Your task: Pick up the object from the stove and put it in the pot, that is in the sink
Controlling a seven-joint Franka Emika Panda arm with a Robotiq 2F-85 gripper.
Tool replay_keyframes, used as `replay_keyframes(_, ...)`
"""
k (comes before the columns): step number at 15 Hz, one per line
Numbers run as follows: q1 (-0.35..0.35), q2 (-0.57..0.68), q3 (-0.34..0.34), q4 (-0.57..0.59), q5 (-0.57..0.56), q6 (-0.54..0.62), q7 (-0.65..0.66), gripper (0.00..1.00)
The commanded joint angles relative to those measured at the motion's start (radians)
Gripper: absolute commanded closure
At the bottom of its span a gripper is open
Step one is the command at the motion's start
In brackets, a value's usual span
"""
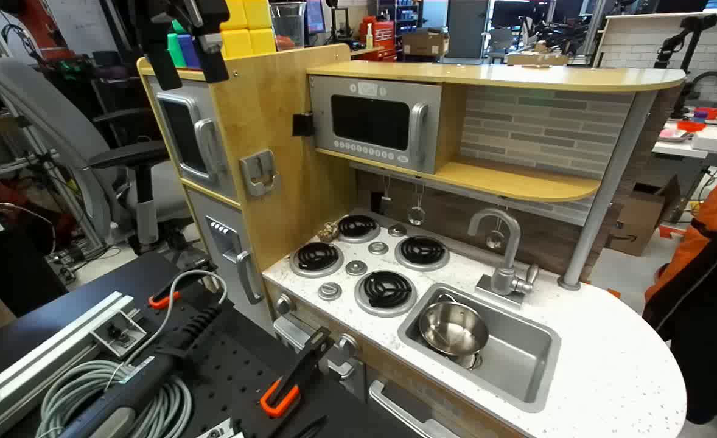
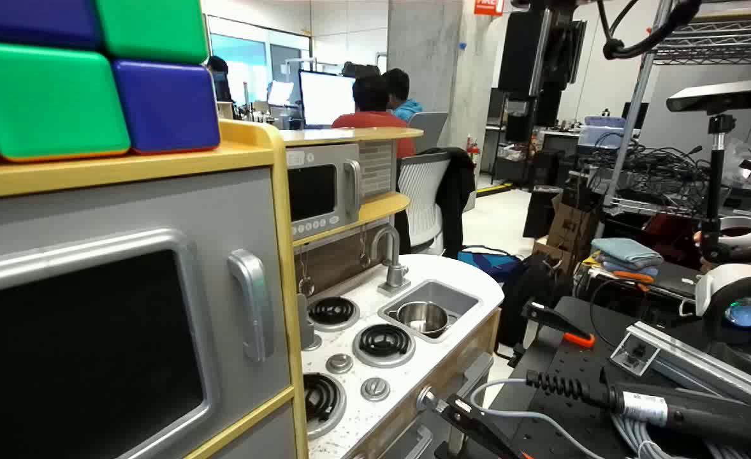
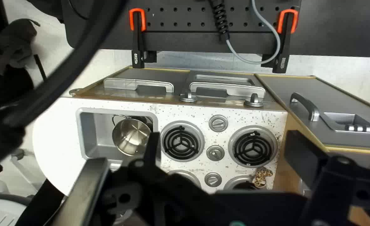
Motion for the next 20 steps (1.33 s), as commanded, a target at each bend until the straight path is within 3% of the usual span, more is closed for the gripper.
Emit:
replay_keyframes(1, 0.016, 0.001, -0.015, 0.002, -0.009, -0.003, 0.008, 0.0)
replay_keyframes(3, 0.05, 0.019, -0.078, 0.009, 0.105, 0.028, -0.04, 0.0)
replay_keyframes(7, 0.012, 0.072, -0.149, 0.024, 0.224, 0.136, -0.013, 0.0)
replay_keyframes(13, 0.029, 0.2, -0.211, -0.037, 0.389, 0.608, -0.008, 0.0)
replay_keyframes(14, 0.04, 0.203, -0.21, -0.043, 0.409, 0.646, -0.008, 0.0)
replay_keyframes(15, 0.013, 0.178, -0.2, -0.038, 0.353, 0.559, -0.01, 0.0)
replay_keyframes(20, 0.022, 0.208, -0.201, -0.039, 0.378, 0.616, -0.006, 0.0)
